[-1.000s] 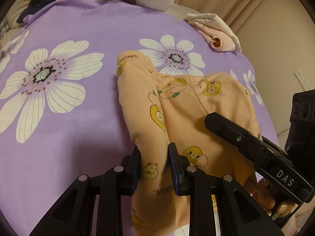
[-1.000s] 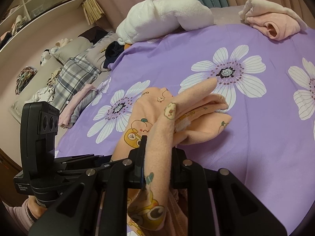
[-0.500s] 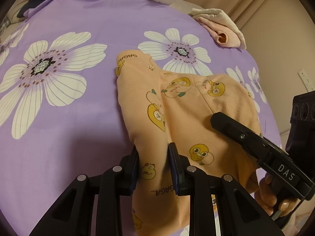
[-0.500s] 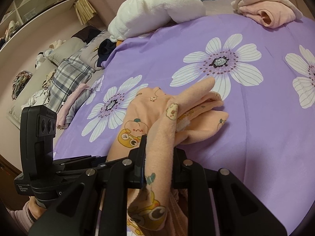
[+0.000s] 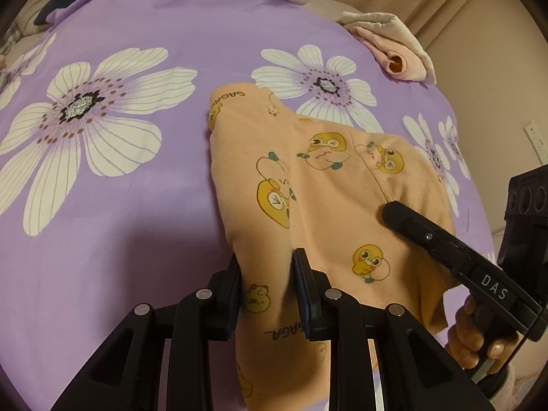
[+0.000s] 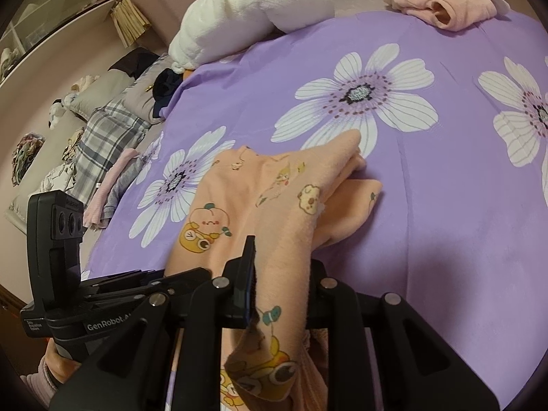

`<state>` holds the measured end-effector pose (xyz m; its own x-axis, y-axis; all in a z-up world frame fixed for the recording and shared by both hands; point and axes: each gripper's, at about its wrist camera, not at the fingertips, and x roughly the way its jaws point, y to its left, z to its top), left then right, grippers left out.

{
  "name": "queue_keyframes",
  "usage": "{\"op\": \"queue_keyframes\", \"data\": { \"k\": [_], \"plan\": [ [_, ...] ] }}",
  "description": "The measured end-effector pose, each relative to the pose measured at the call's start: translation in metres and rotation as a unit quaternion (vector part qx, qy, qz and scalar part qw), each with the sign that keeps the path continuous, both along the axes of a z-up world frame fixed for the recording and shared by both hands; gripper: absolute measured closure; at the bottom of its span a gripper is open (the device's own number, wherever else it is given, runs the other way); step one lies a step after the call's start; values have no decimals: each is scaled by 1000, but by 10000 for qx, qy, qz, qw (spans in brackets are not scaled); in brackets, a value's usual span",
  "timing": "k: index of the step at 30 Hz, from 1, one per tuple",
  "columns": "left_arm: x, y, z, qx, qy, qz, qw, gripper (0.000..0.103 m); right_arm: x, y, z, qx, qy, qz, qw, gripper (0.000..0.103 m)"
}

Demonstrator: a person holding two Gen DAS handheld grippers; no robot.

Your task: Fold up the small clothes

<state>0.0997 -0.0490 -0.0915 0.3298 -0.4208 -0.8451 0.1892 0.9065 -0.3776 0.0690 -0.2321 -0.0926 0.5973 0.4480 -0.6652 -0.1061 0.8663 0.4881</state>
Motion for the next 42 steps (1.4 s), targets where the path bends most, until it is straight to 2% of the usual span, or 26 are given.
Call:
{"op": "queue_keyframes", "data": {
  "k": [22, 42],
  "plan": [
    [-1, 3, -1, -4, 13, 21, 10000, 78, 0, -11, -17, 58, 271, -221, 9994, 80],
    [-7, 14, -1, 13, 3, 142, 9999, 70, -2, -16, -21, 134, 363, -313, 9988, 75]
  ]
}}
